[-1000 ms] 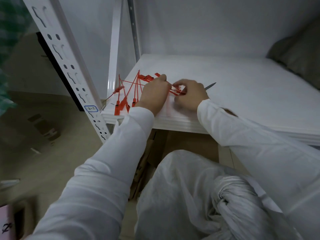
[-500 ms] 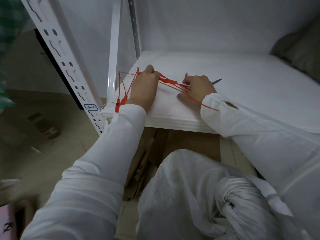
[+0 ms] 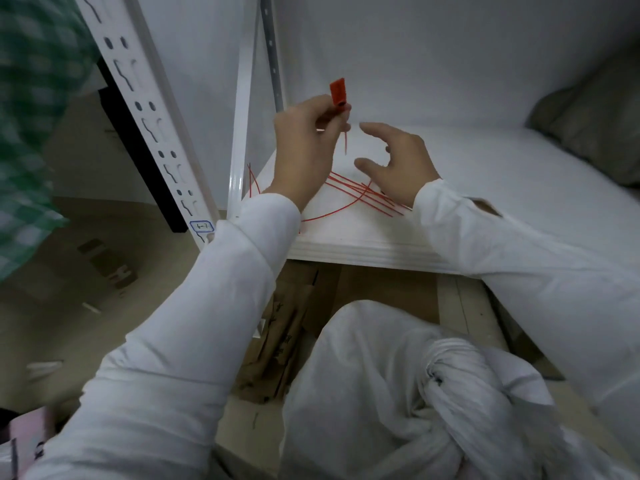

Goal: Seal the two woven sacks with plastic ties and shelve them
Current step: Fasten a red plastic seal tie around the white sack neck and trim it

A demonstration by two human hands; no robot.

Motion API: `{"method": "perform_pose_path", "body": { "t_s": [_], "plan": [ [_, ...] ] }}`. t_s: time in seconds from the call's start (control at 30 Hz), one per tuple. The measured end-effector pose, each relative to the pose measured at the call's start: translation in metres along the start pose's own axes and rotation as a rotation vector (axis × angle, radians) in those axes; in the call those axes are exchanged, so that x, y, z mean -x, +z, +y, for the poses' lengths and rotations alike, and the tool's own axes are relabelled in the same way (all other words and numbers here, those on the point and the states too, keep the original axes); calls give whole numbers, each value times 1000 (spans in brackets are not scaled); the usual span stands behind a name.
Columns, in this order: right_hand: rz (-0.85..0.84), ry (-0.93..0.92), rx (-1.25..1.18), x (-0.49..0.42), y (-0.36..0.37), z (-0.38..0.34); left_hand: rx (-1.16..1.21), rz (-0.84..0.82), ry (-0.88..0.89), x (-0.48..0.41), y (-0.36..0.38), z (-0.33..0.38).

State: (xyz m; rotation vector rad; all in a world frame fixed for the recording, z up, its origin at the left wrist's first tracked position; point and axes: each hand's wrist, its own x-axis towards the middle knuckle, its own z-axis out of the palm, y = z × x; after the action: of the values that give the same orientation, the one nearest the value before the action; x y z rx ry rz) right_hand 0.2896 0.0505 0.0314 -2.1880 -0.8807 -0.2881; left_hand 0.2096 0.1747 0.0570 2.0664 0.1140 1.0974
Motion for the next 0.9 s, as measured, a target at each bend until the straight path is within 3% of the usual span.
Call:
{"method": "perform_pose_path", "body": {
  "t_s": [0.1,0.2,0.33,0.43,0.6,0.7,0.9],
  "plan": [
    [74,-132,-25,19,-25,-18,152,3,-43,13,0,29],
    [174,-120,-68,41,-52,-22,372,-26,-209,33,3,52],
    [150,-84,-27,84,-83,-17,465,-124,-398,67,2,77],
    [125,-17,48,123,-101,-4,343,-321,-481,95,-4,92],
    [-56,166,129,192,-118,21,-127,-854,-656,155,6,123],
    [-232,242,137,224,-123,34,-367,-1094,-545,192,18,129],
    [-372,302,165,246,-119,50,-432,-957,-176,219,22,121]
  ]
}}
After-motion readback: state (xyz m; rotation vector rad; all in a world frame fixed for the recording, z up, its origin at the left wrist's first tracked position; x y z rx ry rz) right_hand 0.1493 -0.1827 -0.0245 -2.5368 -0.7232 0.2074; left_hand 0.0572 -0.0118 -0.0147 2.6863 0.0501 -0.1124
